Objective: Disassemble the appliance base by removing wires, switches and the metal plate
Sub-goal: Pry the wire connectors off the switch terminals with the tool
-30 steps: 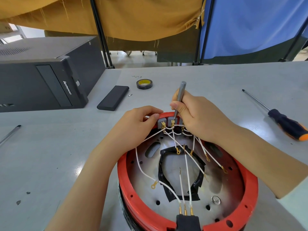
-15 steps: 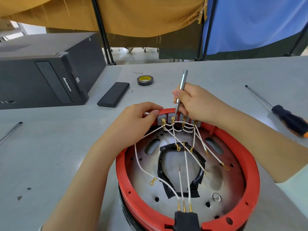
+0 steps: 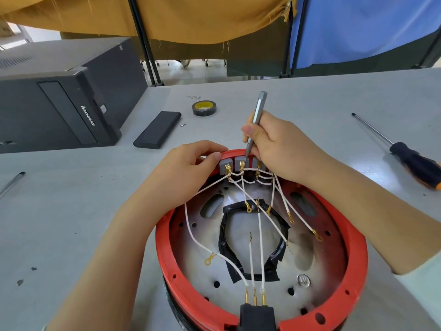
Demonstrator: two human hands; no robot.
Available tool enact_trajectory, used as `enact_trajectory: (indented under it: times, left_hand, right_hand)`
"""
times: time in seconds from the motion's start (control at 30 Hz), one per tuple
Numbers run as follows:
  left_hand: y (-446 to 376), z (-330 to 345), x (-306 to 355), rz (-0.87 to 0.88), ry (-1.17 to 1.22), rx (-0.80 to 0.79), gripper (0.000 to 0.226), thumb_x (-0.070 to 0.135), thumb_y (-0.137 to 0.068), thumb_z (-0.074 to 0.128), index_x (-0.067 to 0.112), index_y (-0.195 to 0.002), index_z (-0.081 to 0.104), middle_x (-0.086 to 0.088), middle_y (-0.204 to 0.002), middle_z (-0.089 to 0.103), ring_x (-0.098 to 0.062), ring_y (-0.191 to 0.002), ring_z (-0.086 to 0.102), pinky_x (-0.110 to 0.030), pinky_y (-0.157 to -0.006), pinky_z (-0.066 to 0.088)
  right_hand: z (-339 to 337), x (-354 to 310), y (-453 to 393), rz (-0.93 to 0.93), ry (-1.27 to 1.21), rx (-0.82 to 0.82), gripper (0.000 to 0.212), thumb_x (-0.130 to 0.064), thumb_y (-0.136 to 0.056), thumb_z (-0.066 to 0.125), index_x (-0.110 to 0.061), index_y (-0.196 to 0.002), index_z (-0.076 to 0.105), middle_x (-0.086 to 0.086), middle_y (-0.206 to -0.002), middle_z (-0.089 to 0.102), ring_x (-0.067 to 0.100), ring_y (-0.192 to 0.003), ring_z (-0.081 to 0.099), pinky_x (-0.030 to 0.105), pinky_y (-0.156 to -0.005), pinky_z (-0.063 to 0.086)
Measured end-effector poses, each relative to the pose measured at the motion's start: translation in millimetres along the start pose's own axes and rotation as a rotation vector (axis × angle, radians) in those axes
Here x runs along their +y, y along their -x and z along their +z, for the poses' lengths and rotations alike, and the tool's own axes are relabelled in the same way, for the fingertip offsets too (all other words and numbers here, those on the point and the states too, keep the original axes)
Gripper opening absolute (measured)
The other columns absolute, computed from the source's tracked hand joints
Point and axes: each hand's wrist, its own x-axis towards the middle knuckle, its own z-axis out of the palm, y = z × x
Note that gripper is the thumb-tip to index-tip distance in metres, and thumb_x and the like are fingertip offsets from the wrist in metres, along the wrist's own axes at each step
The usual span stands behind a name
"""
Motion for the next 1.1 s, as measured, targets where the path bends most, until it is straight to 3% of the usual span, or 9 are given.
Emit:
enact_trajectory:
  times: [0.33, 0.47, 0.67, 0.87, 1.0, 1.1]
  left_hand:
    - [1.1, 0.3, 1.6, -0.023, -0.005, -0.004, 0.022, 0.031, -0.097, 0.045, 0.04, -0.105, 0.064, 0.019, -0.097, 0.068, 0.011, -0.089, 0.057, -0.001, -0.072, 0.037]
    - [1.4, 1.1, 1.8, -0.028, -0.004, -0.002, 0.021, 0.033, -0.097, 0.045, 0.043, -0.101, 0.064, 0.017, -0.093, 0.069, 0.011, -0.087, 0.056, -0.002, -0.07, 0.037]
    - [1.5, 1.5, 0.4, -0.03, -0.003, -0.009, 0.022, 0.034, -0.097, 0.044, 0.041, -0.105, 0.064, 0.011, -0.091, 0.07, -0.004, -0.086, 0.061, -0.016, -0.079, 0.044]
    - [-0.1, 1.7, -3.1, -0.007, -0.019, 0.003, 0.023, 0.034, -0.097, 0.044, 0.041, -0.107, 0.063, 0.02, -0.094, 0.067, 0.005, -0.085, 0.059, -0.005, -0.069, 0.04]
    - [-1.4, 1.4, -3.4, 0.01, -0.002, -0.008, 0.022, 0.034, -0.098, 0.044, 0.039, -0.107, 0.063, 0.017, -0.097, 0.068, 0.006, -0.09, 0.058, -0.004, -0.071, 0.038]
    - [-1.7, 1.0, -3.9, 0.025, -0.005, -0.006, 0.021, 0.034, -0.098, 0.044, 0.04, -0.105, 0.063, 0.017, -0.097, 0.067, 0.007, -0.09, 0.057, -0.002, -0.069, 0.038]
  right_hand:
    - [-2.1, -1.3, -18.9, 0.175, -0.123, -0.108, 0.029, -0.033, -0.102, 0.035, -0.024, -0.077, 0.047, -0.01, -0.061, 0.048, -0.01, -0.038, 0.047, 0.02, -0.054, 0.032]
    - [2.4, -0.2, -6.2, 0.074, -0.097, 0.008, 0.026, -0.034, -0.101, 0.036, -0.029, -0.078, 0.047, -0.012, -0.063, 0.051, -0.002, -0.053, 0.053, 0.023, -0.059, 0.039]
    - [1.1, -2.4, 3.1, -0.014, -0.072, 0.034, 0.02, -0.031, -0.101, 0.037, -0.025, -0.085, 0.047, -0.011, -0.056, 0.048, -0.004, -0.047, 0.048, 0.018, -0.053, 0.034]
    - [-1.6, -3.3, -2.1, 0.061, -0.106, -0.019, 0.025, -0.03, -0.102, 0.035, -0.026, -0.08, 0.047, -0.012, -0.059, 0.047, -0.009, -0.044, 0.049, 0.006, -0.046, 0.033]
    - [-1.4, -5.6, -8.7, 0.101, -0.041, -0.097, 0.031, -0.033, -0.101, 0.037, -0.024, -0.074, 0.048, -0.009, -0.057, 0.05, -0.007, -0.041, 0.049, 0.009, -0.045, 0.034]
    - [-0.1, -4.0, -4.1, 0.085, -0.058, -0.048, 0.029, -0.032, -0.101, 0.038, -0.025, -0.075, 0.049, -0.01, -0.055, 0.05, -0.006, -0.042, 0.049, 0.01, -0.047, 0.035]
